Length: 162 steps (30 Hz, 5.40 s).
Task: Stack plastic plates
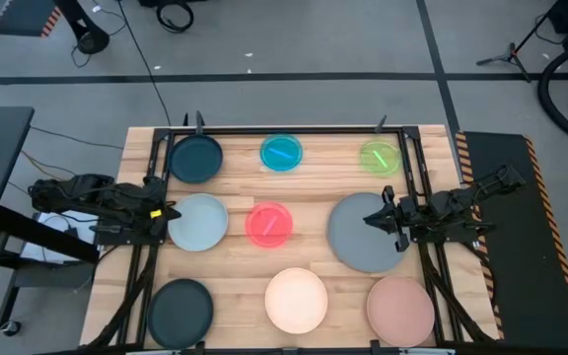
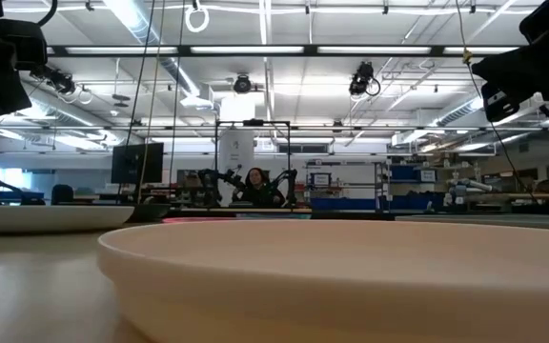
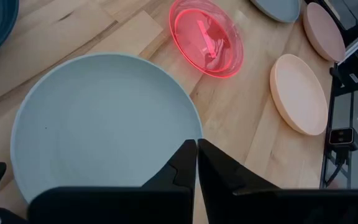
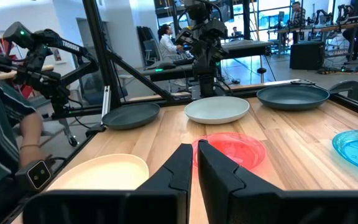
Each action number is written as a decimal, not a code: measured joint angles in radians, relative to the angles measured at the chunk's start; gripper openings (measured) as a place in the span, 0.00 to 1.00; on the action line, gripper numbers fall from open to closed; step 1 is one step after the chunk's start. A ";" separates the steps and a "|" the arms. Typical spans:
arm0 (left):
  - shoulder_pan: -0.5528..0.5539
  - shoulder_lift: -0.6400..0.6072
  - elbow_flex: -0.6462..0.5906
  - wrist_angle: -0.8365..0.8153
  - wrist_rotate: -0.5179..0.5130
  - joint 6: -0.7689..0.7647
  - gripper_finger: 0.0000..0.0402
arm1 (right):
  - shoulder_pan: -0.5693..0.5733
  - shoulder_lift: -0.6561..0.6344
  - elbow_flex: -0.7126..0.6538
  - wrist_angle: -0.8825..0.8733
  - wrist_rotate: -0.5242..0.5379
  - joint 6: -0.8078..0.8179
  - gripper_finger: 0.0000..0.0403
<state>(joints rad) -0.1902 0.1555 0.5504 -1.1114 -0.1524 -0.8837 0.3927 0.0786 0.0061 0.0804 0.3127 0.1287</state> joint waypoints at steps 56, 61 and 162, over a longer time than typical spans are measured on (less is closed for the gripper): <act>0.000 0.000 0.000 0.000 0.000 0.000 0.06 | -0.004 0.247 0.061 0.482 0.187 0.115 0.08; 0.000 0.000 0.000 0.069 0.001 0.001 0.06 | 0.004 0.516 0.194 0.488 0.142 0.068 0.08; 0.003 0.008 -0.405 1.294 -0.142 0.450 0.06 | -0.653 1.801 1.246 -0.276 -0.085 -0.536 0.02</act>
<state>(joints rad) -0.1871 0.1635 0.1455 0.1825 -0.2947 -0.4339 -0.2600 1.8793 1.2520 -0.1954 0.2281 -0.4074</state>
